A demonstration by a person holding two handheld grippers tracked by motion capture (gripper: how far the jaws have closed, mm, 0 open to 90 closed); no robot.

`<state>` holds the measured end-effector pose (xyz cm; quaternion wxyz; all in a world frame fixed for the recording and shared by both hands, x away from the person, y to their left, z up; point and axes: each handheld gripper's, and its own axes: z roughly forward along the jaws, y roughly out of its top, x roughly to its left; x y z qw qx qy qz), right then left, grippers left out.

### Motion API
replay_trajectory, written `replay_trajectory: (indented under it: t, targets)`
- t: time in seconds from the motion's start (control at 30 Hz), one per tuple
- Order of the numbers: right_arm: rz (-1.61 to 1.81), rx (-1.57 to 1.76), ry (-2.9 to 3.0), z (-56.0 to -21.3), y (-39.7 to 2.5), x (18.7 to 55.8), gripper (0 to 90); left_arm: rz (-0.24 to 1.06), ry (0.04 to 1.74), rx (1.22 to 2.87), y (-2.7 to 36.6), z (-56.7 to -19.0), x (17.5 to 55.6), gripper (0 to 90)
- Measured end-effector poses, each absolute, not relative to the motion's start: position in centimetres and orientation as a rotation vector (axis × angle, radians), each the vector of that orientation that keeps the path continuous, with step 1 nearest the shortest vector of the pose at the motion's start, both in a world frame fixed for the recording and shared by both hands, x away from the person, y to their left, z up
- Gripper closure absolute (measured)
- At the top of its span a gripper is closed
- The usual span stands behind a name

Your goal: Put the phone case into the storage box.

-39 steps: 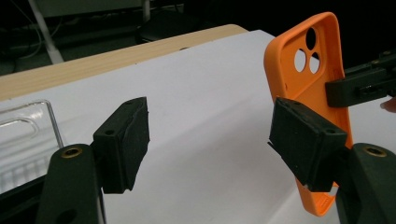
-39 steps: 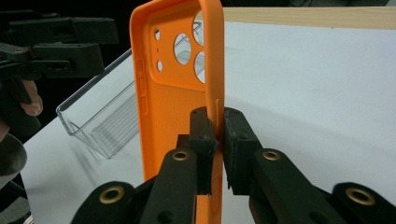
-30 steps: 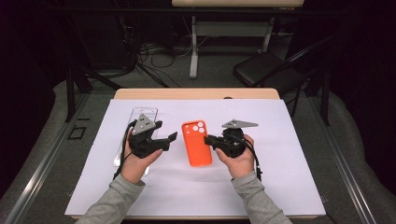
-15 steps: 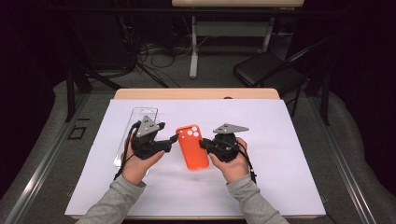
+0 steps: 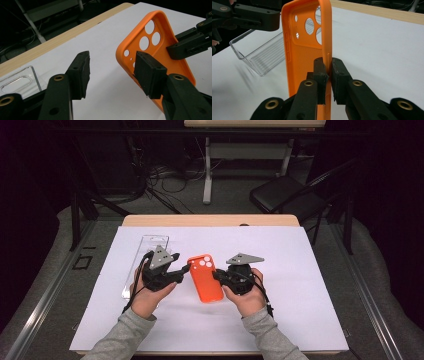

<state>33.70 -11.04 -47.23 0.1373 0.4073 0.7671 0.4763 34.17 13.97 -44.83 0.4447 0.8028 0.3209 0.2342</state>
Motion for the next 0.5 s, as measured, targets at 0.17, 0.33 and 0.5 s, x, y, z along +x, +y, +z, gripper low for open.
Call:
replay_trajectory:
  t: [0.17,0.33,0.5]
  targets:
    - [1.372,1.159,2.219,-47.04,-10.80,33.45,83.2,0.596,0.786,2.006,13.90,-44.85,34.18,50.2]
    - [1.364,1.156,2.223,-47.03,-10.69,33.38,83.2,0.618,0.773,2.008,13.78,-44.86,34.11,50.3]
    - [1.366,1.151,2.225,-47.07,-10.54,33.31,83.2,0.609,0.774,2.022,13.70,-45.00,34.15,52.3]
